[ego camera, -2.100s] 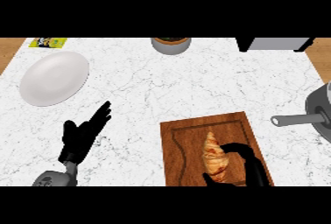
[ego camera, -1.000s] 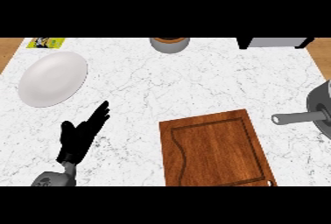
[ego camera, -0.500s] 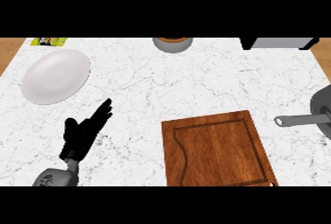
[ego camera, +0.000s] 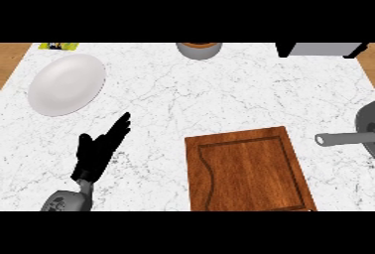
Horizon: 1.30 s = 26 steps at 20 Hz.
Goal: Pick the croissant from the cutting board and place it in the pot
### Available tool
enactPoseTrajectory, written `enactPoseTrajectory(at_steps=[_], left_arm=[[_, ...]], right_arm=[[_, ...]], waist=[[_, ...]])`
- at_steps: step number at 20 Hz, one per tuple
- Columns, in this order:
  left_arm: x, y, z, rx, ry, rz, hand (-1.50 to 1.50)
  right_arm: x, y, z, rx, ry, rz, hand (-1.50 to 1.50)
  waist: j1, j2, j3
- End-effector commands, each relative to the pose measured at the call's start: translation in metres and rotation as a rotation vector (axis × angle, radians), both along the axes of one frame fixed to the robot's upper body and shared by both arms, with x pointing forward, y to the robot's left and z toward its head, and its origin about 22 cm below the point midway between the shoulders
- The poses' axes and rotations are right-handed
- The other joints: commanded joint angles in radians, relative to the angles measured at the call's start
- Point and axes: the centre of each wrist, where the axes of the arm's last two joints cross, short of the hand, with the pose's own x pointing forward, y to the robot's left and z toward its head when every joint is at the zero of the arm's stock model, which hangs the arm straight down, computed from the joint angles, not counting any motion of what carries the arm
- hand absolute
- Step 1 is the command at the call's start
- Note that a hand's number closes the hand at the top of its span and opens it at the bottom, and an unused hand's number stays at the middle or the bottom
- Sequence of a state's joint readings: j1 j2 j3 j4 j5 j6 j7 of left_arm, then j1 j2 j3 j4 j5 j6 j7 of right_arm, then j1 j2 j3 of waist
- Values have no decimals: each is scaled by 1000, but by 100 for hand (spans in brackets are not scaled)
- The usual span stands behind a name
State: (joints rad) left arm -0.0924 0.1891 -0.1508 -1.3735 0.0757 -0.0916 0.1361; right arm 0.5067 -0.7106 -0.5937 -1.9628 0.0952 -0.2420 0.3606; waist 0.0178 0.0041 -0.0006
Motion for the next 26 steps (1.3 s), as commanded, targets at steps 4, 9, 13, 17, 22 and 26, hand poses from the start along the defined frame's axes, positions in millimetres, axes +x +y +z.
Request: enactPoseTrajectory(at_steps=[4, 9, 13, 17, 22, 26], left_arm=[[-2, 2, 3, 4, -4, 2, 0], [4, -24, 4, 1, -5, -9, 0], [10, -10, -1, 2, -3, -28, 0], [8, -7, 7, -6, 12, -55, 0], [3, -10, 8, -11, -6, -45, 0], [7, -3, 0, -2, 0, -7, 0]], right_arm=[[77, -5, 14, -44, 173, -16, 150], [119, -2, 8, -104, 312, -20, 150], [128, -9, 7, -251, 542, -93, 150], [160, 2, -35, -197, 680, -95, 150], [185, 1, -53, 94, 881, -156, 150], [213, 13, -74, 99, 942, -90, -150]], waist=[[20, 3, 1], [21, 4, 1], [29, 9, 0], [42, 7, 2], [50, 5, 2], [17, 4, 2]])
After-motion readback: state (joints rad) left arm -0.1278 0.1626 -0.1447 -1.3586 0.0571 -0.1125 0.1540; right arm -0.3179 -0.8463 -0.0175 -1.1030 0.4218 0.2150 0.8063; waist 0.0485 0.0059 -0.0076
